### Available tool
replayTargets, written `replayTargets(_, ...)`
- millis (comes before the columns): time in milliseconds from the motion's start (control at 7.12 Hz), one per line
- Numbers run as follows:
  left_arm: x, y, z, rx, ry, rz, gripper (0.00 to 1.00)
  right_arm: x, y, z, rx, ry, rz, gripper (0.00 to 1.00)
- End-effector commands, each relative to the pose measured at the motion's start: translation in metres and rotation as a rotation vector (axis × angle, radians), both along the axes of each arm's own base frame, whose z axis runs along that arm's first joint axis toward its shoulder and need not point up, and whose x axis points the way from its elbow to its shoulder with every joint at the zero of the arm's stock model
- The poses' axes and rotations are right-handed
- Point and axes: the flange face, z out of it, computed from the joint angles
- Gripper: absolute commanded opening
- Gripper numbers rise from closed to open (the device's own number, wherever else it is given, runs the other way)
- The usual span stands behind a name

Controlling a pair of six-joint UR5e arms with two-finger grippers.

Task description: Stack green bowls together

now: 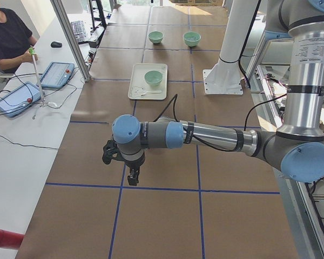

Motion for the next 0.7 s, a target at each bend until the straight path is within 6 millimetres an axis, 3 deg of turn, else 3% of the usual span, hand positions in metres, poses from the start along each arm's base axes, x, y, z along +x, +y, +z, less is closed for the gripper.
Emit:
replayTargets(0, -0.001, -0.003, -0.01, 0.014, 0.012, 0.005, 1.0, 0.002, 0.003, -0.015, 0.036, -0.008, 0.005, 1.0)
replayTargets(281, -0.001, -0.002, -0.02, 0.039, 0.006, 0.005, 1.0, 0.002, 0.007, -0.009, 0.036, 0.0, 0.002, 1.0)
replayTargets(561, -0.001, -0.002, -0.021, 0.062, 0.01, 0.006, 1.0, -0.004, 0.026, 0.013, 0.041, -0.005, -0.007, 1.0)
